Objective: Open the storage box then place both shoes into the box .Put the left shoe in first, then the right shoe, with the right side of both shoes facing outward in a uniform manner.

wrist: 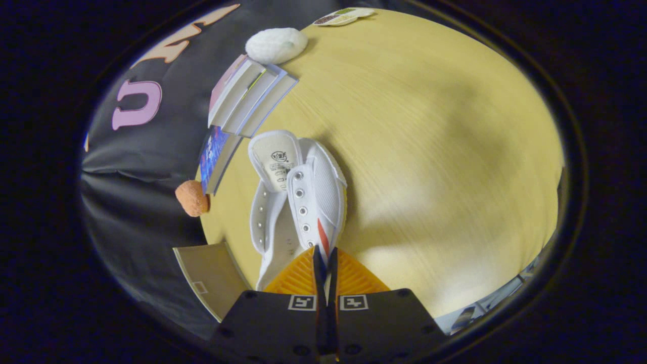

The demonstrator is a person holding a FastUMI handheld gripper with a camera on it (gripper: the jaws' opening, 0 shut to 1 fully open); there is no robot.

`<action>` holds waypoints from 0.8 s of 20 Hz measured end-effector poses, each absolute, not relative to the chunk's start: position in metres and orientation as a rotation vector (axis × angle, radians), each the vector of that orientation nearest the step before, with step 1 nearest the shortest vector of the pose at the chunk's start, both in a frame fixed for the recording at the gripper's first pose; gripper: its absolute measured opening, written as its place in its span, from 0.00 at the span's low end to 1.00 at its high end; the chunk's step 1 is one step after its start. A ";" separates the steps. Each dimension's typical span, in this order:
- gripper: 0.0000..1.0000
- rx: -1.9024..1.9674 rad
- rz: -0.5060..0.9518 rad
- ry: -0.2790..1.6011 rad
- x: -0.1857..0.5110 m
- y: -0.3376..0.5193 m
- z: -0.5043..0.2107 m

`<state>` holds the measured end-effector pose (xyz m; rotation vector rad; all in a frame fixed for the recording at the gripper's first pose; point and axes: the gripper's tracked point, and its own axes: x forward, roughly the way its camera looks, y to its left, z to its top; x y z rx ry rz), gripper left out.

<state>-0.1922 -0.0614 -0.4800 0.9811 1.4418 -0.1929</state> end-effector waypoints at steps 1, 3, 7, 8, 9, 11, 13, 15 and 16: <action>0.03 0.993 -0.176 1.443 -0.190 -0.054 -0.476; 0.03 1.022 -0.131 1.438 -0.184 -0.037 -0.463; 0.03 1.092 -0.030 1.411 -0.166 0.002 -0.429; 0.03 1.113 -0.005 1.409 -0.162 0.013 -0.419; 0.03 1.126 0.028 1.407 -0.158 0.026 -0.408; 0.03 1.128 0.096 1.397 -0.149 0.051 -0.386; 0.03 1.127 0.167 1.386 -0.137 0.080 -0.366; 0.03 1.129 0.238 1.371 -0.126 0.111 -0.343; 0.02 1.125 0.273 1.365 -0.122 0.127 -0.333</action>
